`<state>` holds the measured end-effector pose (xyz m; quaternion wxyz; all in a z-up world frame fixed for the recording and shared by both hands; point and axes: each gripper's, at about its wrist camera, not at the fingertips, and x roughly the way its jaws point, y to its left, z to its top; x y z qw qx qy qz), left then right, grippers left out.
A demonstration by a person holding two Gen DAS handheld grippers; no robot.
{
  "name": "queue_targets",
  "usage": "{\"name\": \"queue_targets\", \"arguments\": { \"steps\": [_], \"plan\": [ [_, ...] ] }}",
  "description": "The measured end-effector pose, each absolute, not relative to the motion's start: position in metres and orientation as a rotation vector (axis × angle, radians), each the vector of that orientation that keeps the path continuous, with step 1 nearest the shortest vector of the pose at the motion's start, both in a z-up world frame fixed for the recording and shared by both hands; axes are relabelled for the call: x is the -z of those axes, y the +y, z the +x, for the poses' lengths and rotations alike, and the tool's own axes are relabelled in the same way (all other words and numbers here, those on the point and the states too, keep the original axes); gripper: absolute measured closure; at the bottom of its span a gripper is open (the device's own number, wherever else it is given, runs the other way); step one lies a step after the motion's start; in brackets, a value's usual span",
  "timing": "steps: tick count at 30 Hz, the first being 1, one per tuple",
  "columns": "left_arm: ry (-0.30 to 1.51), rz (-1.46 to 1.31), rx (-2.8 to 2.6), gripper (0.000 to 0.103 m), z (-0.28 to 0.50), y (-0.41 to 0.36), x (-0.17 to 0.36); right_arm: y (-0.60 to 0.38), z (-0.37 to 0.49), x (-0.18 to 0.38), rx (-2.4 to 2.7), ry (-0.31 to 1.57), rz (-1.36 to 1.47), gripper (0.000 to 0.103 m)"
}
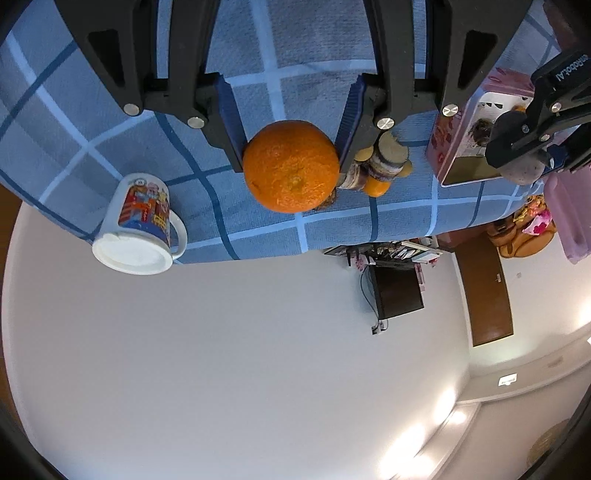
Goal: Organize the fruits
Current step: 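Carry the purple beet and the orange over the tin box with both tools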
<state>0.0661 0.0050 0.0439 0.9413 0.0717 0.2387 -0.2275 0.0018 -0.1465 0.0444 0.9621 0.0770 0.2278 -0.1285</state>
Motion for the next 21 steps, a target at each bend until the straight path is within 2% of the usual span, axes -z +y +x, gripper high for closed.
{"name": "queue_targets", "arguments": {
  "steps": [21],
  "plan": [
    [0.483,0.107,0.335,0.051,0.092,0.077,-0.047,-0.045,0.017,-0.046,0.162,0.432,0.089,0.053]
  ]
}}
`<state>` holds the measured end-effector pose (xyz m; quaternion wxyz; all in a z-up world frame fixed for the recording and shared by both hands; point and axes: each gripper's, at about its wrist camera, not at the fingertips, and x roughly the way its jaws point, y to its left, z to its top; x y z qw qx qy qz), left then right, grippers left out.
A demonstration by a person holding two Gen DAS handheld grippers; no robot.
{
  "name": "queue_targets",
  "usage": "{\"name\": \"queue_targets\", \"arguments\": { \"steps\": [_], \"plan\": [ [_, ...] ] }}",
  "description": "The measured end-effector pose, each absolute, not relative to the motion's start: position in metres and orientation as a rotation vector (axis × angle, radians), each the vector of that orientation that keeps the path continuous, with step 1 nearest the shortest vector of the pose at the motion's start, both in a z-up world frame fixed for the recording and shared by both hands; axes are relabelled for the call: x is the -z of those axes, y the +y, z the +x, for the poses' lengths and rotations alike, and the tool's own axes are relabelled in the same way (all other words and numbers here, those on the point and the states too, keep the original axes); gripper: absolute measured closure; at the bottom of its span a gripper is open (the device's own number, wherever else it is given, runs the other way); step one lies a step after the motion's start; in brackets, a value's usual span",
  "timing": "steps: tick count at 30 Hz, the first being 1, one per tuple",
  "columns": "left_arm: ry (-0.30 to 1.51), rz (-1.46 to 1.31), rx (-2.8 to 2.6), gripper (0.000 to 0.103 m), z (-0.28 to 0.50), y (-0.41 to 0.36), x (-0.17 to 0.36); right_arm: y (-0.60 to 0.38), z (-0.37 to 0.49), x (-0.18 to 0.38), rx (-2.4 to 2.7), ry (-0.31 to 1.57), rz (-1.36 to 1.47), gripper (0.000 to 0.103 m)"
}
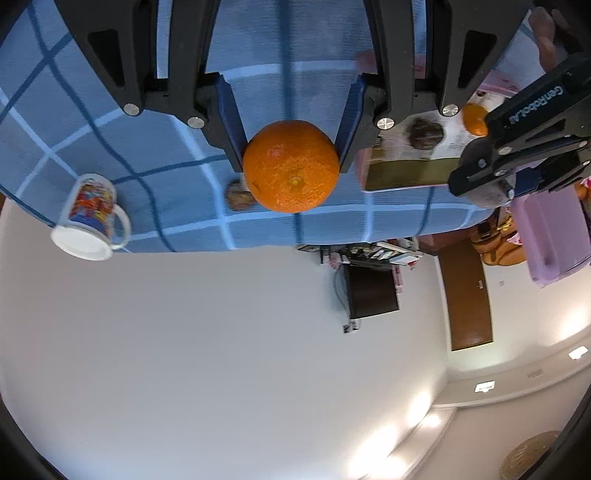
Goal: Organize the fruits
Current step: 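Carry the purple beet and the orange over the tin box with both tools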
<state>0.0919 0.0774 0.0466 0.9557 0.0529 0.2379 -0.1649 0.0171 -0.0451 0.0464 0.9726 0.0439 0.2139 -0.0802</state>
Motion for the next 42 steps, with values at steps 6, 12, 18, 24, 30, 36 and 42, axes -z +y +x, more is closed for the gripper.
{"name": "queue_targets", "arguments": {
  "steps": [6,12,18,24,30,36,42],
  "plan": [
    [0.498,0.079,0.288,0.051,0.104,0.101,-0.048,-0.014,0.033,-0.045,0.106,0.439,0.074,0.053],
    [0.519,0.079,0.235,0.051,0.116,0.115,-0.042,0.003,0.056,-0.045,0.069,0.45,0.098,0.053],
    [0.554,0.053,0.198,0.051,0.126,0.127,-0.035,0.011,0.076,-0.042,0.039,0.474,0.112,0.053],
    [0.585,0.081,0.174,0.051,0.133,0.122,-0.025,0.007,0.093,-0.031,0.003,0.554,0.104,0.053],
    [0.627,0.1,0.149,0.051,0.14,0.122,-0.017,0.005,0.107,-0.02,-0.037,0.641,0.123,0.053],
    [0.684,0.087,0.139,0.051,0.151,0.126,-0.007,0.011,0.115,-0.014,-0.068,0.694,0.11,0.053],
    [0.714,0.071,0.131,0.051,0.157,0.13,-0.001,0.018,0.124,-0.009,-0.134,0.736,0.108,0.053]
  ]
}}
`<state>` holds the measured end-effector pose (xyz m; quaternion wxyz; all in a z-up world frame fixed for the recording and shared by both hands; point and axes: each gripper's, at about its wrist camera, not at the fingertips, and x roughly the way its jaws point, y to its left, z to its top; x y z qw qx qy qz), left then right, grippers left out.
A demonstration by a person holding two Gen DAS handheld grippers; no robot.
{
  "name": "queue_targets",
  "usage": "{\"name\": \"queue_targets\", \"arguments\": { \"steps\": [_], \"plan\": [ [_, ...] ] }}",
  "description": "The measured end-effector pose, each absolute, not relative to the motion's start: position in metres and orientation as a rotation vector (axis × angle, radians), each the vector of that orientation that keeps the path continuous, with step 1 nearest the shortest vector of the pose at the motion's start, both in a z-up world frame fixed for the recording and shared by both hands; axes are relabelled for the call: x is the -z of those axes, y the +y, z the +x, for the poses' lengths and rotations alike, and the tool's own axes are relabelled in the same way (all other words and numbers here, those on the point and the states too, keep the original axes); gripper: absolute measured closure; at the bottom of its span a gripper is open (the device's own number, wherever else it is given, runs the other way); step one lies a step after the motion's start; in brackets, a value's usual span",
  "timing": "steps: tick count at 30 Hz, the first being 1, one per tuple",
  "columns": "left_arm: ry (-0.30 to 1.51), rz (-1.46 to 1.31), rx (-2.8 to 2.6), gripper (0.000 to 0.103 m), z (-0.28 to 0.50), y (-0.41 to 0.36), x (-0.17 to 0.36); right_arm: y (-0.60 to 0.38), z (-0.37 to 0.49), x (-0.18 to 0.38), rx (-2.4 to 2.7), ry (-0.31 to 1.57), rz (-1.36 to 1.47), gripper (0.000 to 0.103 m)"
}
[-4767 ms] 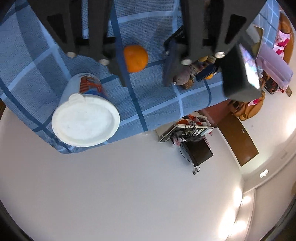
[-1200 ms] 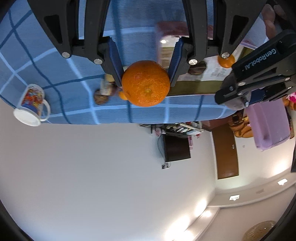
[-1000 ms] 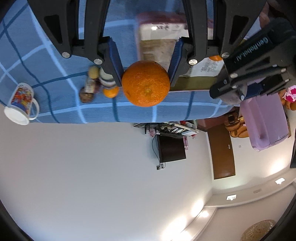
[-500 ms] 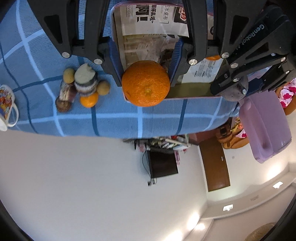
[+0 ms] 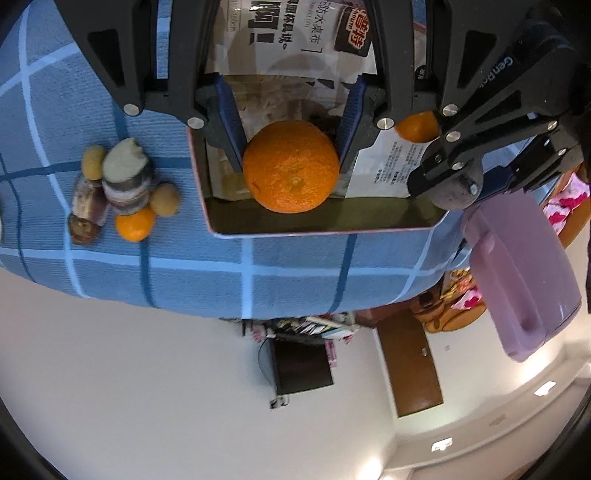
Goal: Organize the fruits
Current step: 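Carry the purple beet and the orange over the tin box with both tools, then open both tools to drop the purple beet and orange into the tin, then withdraw both open tools from the tin toward the remaining fruit pile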
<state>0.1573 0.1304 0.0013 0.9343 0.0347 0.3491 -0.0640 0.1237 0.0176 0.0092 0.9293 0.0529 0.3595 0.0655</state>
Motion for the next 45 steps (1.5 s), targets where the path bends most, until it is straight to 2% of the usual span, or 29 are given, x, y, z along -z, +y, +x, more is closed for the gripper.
{"name": "queue_targets", "arguments": {
  "steps": [12,15,18,20,23,26,28,35,45],
  "plan": [
    [0.711,0.09,0.117,0.05,0.157,0.127,0.001,0.012,0.117,-0.011,-0.186,0.721,0.145,0.052],
    [0.708,0.077,0.119,0.047,0.156,0.128,0.0,0.008,0.109,-0.015,-0.183,0.686,0.157,0.047],
    [0.695,0.05,0.131,0.036,0.153,0.132,-0.005,0.003,0.099,-0.021,-0.185,0.634,0.174,0.043],
    [0.668,0.058,0.097,0.015,0.15,0.133,-0.008,0.001,0.093,-0.024,-0.165,0.602,0.172,0.042],
    [0.613,0.059,0.076,0.002,0.143,0.134,-0.015,-0.006,0.082,-0.031,-0.114,0.534,0.182,0.042],
    [0.577,0.051,0.07,0.0,0.138,0.134,-0.02,-0.015,0.073,-0.037,-0.047,0.481,0.203,0.033],
    [0.566,0.048,0.063,0.0,0.137,0.134,-0.021,-0.02,0.069,-0.04,-0.014,0.456,0.216,0.031],
    [0.549,0.063,0.048,0.0,0.134,0.13,-0.019,-0.036,0.063,-0.048,0.094,0.398,0.237,0.029],
    [0.537,0.127,0.038,0.0,0.132,0.118,-0.015,-0.045,0.064,-0.045,0.124,0.425,0.256,0.029]
  ]
}}
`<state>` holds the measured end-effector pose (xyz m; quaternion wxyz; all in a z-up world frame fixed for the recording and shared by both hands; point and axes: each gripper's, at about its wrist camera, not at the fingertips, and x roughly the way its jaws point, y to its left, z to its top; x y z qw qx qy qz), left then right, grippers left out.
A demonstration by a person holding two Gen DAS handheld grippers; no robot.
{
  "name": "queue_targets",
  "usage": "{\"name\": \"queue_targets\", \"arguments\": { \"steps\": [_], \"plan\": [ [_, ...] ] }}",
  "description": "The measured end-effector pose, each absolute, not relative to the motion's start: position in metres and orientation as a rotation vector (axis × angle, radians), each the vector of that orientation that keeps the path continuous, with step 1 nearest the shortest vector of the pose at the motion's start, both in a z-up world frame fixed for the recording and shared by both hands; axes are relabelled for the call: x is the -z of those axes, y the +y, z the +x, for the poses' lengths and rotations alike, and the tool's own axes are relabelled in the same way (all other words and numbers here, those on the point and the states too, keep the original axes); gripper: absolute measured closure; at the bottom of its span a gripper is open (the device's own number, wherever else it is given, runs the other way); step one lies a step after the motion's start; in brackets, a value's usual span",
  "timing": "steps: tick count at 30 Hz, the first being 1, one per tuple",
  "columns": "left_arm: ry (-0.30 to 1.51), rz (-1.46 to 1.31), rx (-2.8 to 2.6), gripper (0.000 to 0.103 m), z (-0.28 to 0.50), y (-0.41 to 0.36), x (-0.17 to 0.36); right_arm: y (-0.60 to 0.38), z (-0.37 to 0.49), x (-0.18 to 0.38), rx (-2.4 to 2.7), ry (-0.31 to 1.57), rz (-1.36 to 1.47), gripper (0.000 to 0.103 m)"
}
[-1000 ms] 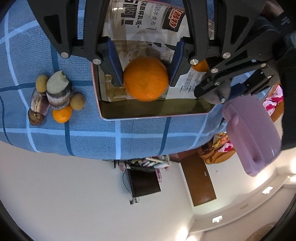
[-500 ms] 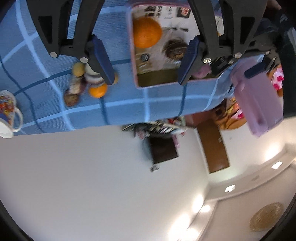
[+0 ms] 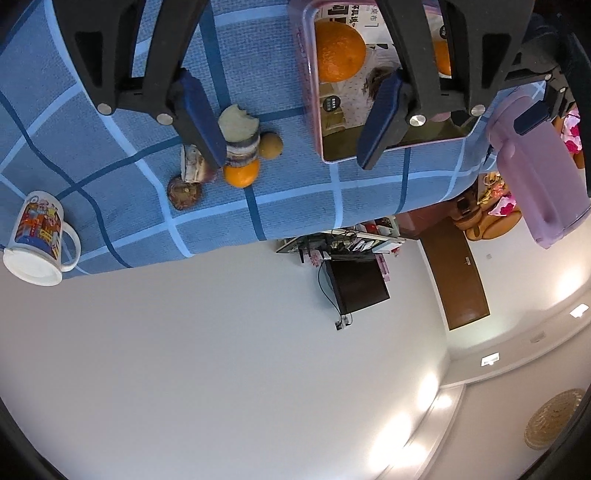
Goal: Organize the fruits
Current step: 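Withdraw both open tools from the tin toward the remaining fruit pile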
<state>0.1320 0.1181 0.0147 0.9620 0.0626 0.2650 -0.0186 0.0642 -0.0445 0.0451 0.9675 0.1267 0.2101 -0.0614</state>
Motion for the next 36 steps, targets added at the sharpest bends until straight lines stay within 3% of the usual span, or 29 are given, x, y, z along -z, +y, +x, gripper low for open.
{"name": "queue_targets", "arguments": {
  "steps": [36],
  "plan": [
    [0.52,0.159,0.051,0.0,0.118,0.102,-0.014,-0.09,0.045,-0.041,0.21,0.458,0.254,0.029]
  ]
}}
